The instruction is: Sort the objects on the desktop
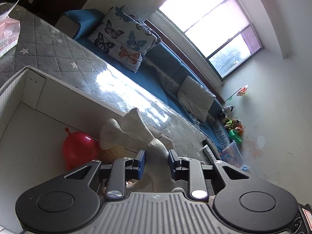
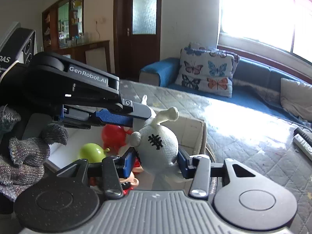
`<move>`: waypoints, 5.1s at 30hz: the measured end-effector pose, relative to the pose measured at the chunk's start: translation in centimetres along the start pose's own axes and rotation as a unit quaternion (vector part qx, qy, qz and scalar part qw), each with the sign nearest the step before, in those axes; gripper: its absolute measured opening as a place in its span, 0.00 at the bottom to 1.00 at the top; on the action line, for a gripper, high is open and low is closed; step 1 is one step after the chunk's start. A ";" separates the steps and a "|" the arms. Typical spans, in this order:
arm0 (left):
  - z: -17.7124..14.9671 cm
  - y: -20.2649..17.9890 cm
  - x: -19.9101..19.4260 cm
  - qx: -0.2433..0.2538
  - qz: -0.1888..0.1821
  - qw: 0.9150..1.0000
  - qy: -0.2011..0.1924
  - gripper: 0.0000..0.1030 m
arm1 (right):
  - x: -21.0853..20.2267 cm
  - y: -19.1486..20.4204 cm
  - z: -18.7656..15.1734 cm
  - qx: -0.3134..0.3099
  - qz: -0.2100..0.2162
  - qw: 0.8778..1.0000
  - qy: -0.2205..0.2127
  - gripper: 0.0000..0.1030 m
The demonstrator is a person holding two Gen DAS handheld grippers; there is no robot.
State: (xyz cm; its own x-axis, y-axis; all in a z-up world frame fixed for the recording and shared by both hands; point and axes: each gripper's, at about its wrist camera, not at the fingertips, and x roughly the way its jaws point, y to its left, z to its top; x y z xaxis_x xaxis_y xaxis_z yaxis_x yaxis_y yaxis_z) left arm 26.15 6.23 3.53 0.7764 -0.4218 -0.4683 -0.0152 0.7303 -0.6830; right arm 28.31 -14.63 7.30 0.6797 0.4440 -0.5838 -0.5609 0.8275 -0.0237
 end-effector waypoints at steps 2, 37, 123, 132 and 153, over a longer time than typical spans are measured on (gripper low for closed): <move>-0.2 0.2 0.3 0.002 0.004 1.000 0.003 0.27 | 0.4 -0.1 -0.3 -0.001 -0.001 1.000 0.005 0.49; -8.5 -2.6 -9.3 0.088 0.065 0.994 0.004 0.29 | -9.2 1.6 -5.8 0.031 0.007 0.999 -0.015 0.61; -13.4 -0.4 -10.8 0.239 0.311 0.920 0.014 0.33 | -6.3 4.4 -9.0 0.128 0.018 0.990 0.064 0.97; -12.6 0.3 -9.9 0.235 0.314 0.920 0.019 0.33 | -5.0 4.2 -8.6 0.133 0.014 0.988 0.082 0.98; -11.6 1.1 -9.3 0.225 0.317 0.921 0.020 0.33 | -3.7 4.5 -8.1 0.120 0.010 0.988 0.096 1.00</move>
State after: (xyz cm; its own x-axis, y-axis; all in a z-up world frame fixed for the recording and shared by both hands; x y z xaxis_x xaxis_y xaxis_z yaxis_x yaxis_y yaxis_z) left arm 11.63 4.77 0.62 0.6767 0.1538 -0.7200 -0.1874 0.9817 0.0336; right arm 19.48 -15.32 2.80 0.5541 0.4075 -0.7259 -0.4301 0.8867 0.1694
